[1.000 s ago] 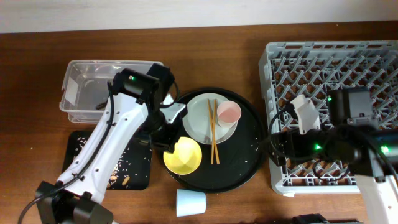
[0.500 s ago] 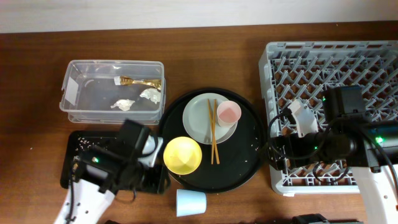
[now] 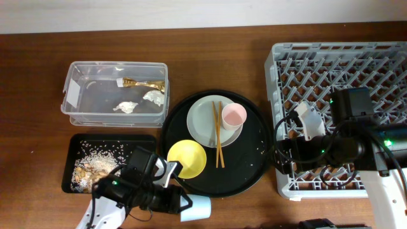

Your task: Sort waste into correct bins and load items into the dishwasher rack

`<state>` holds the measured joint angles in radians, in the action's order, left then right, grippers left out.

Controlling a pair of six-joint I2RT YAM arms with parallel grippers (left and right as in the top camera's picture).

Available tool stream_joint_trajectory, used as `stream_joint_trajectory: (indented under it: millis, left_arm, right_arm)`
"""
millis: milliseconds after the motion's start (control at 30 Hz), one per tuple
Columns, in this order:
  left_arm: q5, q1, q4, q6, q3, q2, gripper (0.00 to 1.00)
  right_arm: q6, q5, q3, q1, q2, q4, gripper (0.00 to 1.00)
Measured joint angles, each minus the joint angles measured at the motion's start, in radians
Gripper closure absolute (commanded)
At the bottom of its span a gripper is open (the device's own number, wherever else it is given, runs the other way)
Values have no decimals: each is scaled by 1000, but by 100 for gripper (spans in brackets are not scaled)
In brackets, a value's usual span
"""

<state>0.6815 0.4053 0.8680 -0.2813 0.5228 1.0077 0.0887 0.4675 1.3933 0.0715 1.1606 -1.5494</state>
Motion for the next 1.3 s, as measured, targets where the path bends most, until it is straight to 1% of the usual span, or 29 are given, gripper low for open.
stream_joint_trajectory:
  millis: [67, 233, 367, 400, 433, 467, 500, 533, 600, 633, 900, 1033, 1167, 1233, 1300]
  left_arm:
    - [22, 0, -49, 0, -46, 0, 52]
    - [35, 0, -106, -1, -83, 0, 54]
    - [42, 0, -151, -10, -114, 0, 61]
    - [45, 0, -156, -11, -116, 0, 65]
    - [45, 0, -161, -14, -117, 0, 74]
    - [45, 0, -163, -17, -119, 0, 87]
    - [45, 0, -163, -16, -119, 0, 98]
    - [46, 0, -166, -20, -120, 0, 100]
    - [129, 1, -183, -22, -113, -9, 100]
    - [145, 3, -184, -22, -106, -18, 99]
    - [153, 2, -181, -26, -105, -21, 99]
    - [189, 2, -207, -32, -113, -20, 99]
    - [332, 1, -357, -61, -116, -34, 100]
    - [420, 1, -501, -119, -97, -57, 100]
    - [463, 1, -708, -207, -70, -71, 100]
  right_arm:
    - [2, 0, 0, 0, 0, 0, 2]
    - [1, 0, 0, 0, 0, 0, 2]
    - [1, 0, 0, 0, 0, 0, 2]
    - [1, 0, 0, 0, 0, 0, 1]
    - [2, 0, 0, 0, 0, 0, 2]
    - [1, 0, 0, 0, 0, 0, 2]
    - [1, 0, 0, 0, 0, 0, 2]
    - [2, 0, 0, 0, 0, 0, 2]
    - [1, 0, 0, 0, 0, 0, 2]
    - [2, 0, 0, 0, 0, 0, 2]
    - [2, 0, 0, 0, 0, 0, 2]
    - [2, 0, 0, 0, 0, 0, 2]
    - [1, 0, 0, 0, 0, 0, 2]
    - [1, 5, 0, 0, 0, 0, 2]
    - [16, 40, 0, 0, 0, 2, 2]
